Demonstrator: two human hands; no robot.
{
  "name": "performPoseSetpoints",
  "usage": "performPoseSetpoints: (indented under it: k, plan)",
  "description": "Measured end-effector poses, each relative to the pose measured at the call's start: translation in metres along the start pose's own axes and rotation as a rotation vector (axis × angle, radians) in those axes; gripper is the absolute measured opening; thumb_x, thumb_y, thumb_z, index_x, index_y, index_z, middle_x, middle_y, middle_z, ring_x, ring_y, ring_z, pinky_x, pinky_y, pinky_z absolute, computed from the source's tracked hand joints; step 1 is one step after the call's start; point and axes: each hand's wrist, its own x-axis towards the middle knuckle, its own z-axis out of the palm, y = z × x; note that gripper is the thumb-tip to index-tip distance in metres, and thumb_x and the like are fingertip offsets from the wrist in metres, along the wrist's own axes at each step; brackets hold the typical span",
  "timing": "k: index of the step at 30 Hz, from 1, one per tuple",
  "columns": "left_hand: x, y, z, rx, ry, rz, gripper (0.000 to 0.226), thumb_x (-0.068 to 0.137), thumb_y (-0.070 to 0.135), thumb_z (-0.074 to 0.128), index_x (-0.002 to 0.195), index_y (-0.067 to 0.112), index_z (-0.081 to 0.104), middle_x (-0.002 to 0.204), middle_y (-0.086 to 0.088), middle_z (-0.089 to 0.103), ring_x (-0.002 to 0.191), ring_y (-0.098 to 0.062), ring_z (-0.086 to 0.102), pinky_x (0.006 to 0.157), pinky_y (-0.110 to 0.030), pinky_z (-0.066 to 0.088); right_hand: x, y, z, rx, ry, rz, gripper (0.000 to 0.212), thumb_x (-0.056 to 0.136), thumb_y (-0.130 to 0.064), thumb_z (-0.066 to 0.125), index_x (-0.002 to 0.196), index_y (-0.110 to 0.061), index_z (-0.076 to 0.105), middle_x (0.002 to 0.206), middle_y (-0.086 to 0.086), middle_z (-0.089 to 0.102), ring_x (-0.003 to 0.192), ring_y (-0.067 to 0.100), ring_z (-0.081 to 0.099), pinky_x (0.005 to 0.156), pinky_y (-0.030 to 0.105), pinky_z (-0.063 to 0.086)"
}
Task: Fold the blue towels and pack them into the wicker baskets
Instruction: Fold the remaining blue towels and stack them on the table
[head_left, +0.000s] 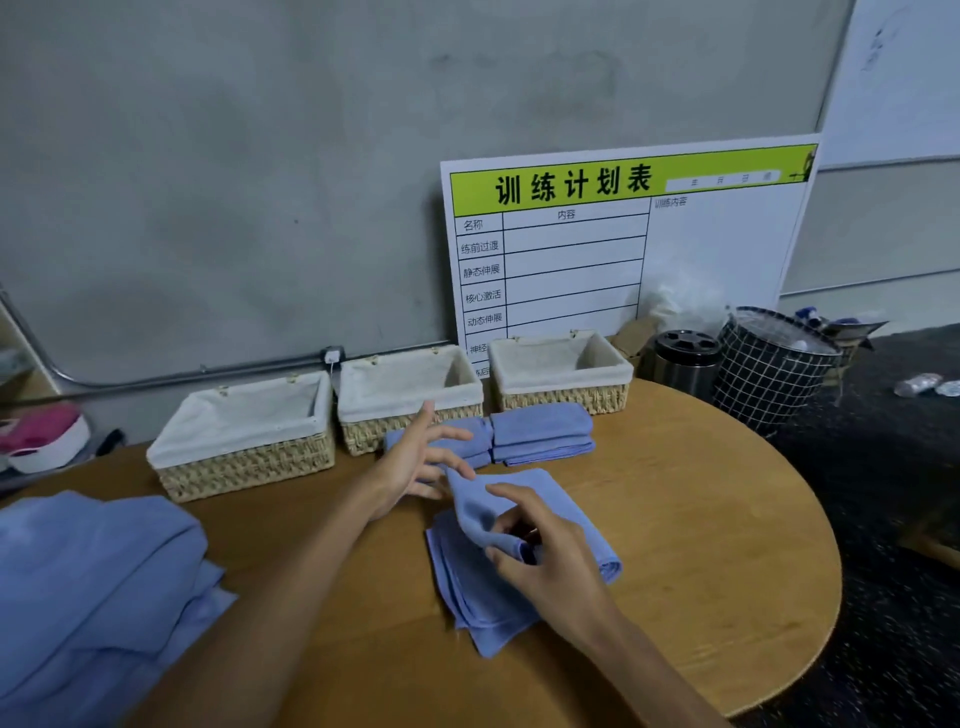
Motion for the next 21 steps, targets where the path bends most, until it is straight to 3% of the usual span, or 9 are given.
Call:
performPoseSetpoints:
  k: [3,7,10,13,15,17,19,21]
  plan:
    - [-0.006,-0.015,-0.002,0.090,0.030,-0.031,0.083,0.091,0.077,0.008,0.126,0.027,0.063,0.099,-0.009,0.077,0.092,-0.021,0.066,0.079,-0.036,0.049,-0.006,0.006,0.013,-0.033,-0.091,0.023,0.050,0.086,-0.014,0.070,0.126,-0.040,0.054,0.092,-0.012,0.063,0.088,0.010,0.062,0.077,0.028,0.051]
    - [-0.009,-0.032,0.004,0.294,0.093,0.008,0.056,0.103,0.061,0.021,0.113,0.032,0.068,0.088,0.002,0.078,0.089,-0.010,0.069,0.085,-0.036,0.048,-0.011,0.004,0.018,-0.148,-0.266,0.041,0.031,0.086,-0.048,0.069,0.114,-0.034,0.063,0.094,-0.014,0.063,0.092,0.006,0.060,0.080,0.023,0.049]
    - [-0.004,-0.035,0.018,0.396,0.254,0.194,0.026,0.106,0.040,0.043,0.102,0.033,0.068,0.086,0.010,0.074,0.083,0.003,0.067,0.084,-0.034,0.053,0.000,-0.007,0.004,-0.006,-0.030,-0.007,0.016,0.095,-0.044,0.056,0.100,-0.032,0.066,0.090,-0.011,0.068,0.084,0.008,0.064,0.073,0.025,0.050]
    - [0.002,-0.031,0.046,0.480,0.317,0.319,0.019,0.104,0.031,0.050,0.116,0.033,0.064,0.105,0.014,0.070,0.098,-0.001,0.064,0.086,-0.030,0.053,0.021,0.003,-0.010,-0.124,0.285,0.039,0.011,0.099,-0.030,0.055,0.098,-0.030,0.065,0.087,-0.012,0.066,0.079,0.009,0.061,0.065,0.022,0.045]
    - [0.004,-0.041,0.069,0.558,0.286,0.329,0.026,0.104,0.032,0.048,0.128,0.031,0.059,0.116,0.012,0.065,0.109,-0.008,0.061,0.090,-0.031,0.050,0.027,0.024,-0.012,-0.374,0.253,0.124,0.019,0.098,-0.038,0.048,0.107,-0.029,0.062,0.099,-0.012,0.062,0.090,0.011,0.058,0.073,0.030,0.047]
    - [0.003,-0.058,0.084,0.827,0.251,0.290,0.035,0.106,0.040,0.041,0.139,0.034,0.049,0.132,0.013,0.055,0.123,-0.014,0.050,0.098,-0.037,0.041,0.020,0.046,-0.011,-0.690,0.047,0.217,0.046,0.093,-0.052,0.030,0.119,-0.028,0.059,0.119,-0.003,0.055,0.106,0.022,0.053,0.085,0.037,0.044]
    - [0.002,-0.070,0.087,1.009,0.270,0.270,0.040,0.106,0.048,0.035,0.144,0.038,0.040,0.141,0.015,0.046,0.128,-0.014,0.042,0.100,-0.039,0.034,0.009,0.060,-0.012,-0.806,-0.049,0.276,0.062,0.087,-0.062,0.015,0.126,-0.032,0.054,0.131,-0.004,0.047,0.115,0.024,0.046,0.093,0.039,0.040]
    - [0.003,-0.071,0.084,1.038,0.269,0.274,0.044,0.105,0.051,0.032,0.147,0.039,0.035,0.144,0.016,0.043,0.131,-0.014,0.039,0.101,-0.038,0.033,0.007,0.062,-0.016,-0.807,-0.027,0.281,0.062,0.088,-0.065,0.016,0.129,-0.035,0.051,0.136,-0.005,0.043,0.117,0.025,0.045,0.096,0.040,0.039]
